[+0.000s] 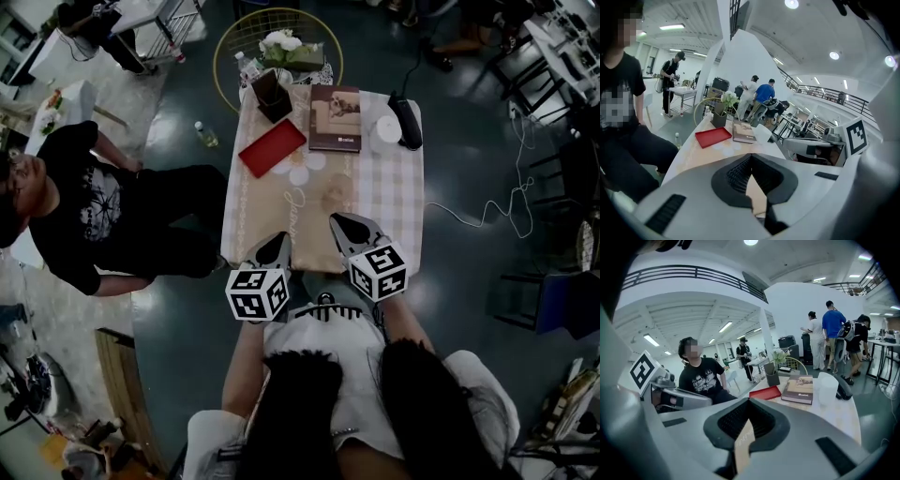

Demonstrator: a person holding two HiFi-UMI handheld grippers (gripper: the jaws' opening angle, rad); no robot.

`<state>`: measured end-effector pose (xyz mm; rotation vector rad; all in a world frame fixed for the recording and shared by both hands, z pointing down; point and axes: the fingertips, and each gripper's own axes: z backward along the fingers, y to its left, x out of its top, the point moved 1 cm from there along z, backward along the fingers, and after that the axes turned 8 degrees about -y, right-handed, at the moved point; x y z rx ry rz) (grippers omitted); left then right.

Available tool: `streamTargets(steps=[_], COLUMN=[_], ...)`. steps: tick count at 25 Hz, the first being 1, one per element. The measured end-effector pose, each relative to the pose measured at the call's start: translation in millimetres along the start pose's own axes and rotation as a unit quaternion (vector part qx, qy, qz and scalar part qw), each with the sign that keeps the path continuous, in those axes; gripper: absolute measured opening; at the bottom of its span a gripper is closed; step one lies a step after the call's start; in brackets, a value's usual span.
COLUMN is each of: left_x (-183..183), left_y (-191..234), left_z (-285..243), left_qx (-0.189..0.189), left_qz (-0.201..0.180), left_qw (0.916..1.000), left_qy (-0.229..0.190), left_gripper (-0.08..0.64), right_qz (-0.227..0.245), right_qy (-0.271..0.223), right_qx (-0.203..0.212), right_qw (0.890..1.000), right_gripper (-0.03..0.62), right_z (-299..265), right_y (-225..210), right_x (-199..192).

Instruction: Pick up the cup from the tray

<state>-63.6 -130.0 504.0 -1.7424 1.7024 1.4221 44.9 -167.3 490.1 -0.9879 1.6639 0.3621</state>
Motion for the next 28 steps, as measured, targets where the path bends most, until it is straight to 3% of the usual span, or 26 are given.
streamTargets(steps=[4,16,28], left_x=[-1.1,2.7,2.0], left_y=[-5.1,-10.2,-9.7], left_z=[1.6,6.1,23.6], left_qx=[-0.007,-0.024,-0.024], left_qz=[-0.002,-0.02,-0.033], left_qw=[1.0,0.9995,0.9991], left_qy=[-0.002,-0.008,-0.011], left_gripper=[0.006,0.006,0.006], right_qz=[0.024,0.049,0.061], right_qy=[0.026,0.039,0.021], right_qx=[-0.017,-0.046,-0.061], right_qw=[0.999,0.997,0.996], right_gripper=[0.006,0.006,0.006], right_z=[5.5,15.4,24.0], right_y=[1.3,-4.7,0.8], right_x=[-11.3,-20.3,-11.1])
